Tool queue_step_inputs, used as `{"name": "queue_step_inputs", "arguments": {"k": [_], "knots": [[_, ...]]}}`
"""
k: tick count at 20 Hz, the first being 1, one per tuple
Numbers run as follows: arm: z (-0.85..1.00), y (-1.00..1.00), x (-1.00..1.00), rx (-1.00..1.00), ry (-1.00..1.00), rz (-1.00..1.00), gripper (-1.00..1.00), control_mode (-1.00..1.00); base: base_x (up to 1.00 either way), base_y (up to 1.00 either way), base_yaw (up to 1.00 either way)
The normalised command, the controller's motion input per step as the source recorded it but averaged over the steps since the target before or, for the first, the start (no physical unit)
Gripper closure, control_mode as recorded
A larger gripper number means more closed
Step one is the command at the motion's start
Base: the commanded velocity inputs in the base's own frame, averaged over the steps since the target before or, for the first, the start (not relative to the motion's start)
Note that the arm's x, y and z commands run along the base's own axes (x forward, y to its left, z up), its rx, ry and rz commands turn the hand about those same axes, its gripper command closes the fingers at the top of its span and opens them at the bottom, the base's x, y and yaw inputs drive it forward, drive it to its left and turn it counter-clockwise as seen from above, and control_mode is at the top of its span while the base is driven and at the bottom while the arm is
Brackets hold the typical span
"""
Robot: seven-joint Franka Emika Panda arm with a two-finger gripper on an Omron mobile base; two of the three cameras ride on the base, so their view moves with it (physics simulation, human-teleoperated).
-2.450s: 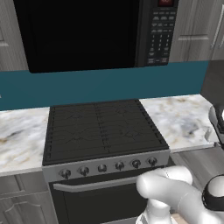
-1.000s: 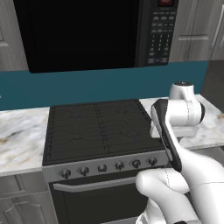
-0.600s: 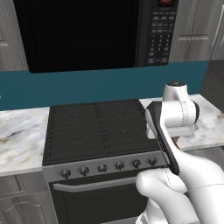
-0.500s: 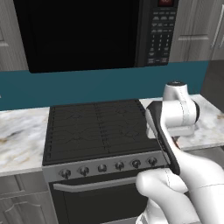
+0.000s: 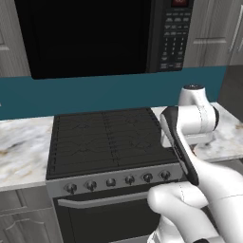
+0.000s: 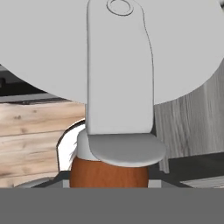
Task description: Take the pizza cutter from the drawer on the right and place it on the dining counter for cutting.
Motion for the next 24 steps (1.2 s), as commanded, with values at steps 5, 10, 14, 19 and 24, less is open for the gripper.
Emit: {"name": "queue_step_inputs", "arguments": {"k": [5, 10, 14, 19, 24], "knots": [[0.00, -0.21, 0.11, 0.03, 0.00, 0.08, 1.00, -1.00, 0.00, 0.00, 0.00], [0.00, -0.07, 0.07, 0.01, 0.00, 0.05, 1.00, -1.00, 0.00, 0.00, 0.00], [0.00, 0.00, 0.01, 0.00, 0.00, 0.00, 1.00, -1.00, 0.00, 0.00, 0.00], [0.00, 0.00, 0.00, 0.00, 0.00, 0.00, 1.00, 1.00, -0.15, 0.14, 0.03], [0.00, 0.00, 0.00, 0.00, 0.00, 0.00, 1.00, 1.00, -0.54, 0.81, 0.38]]}}
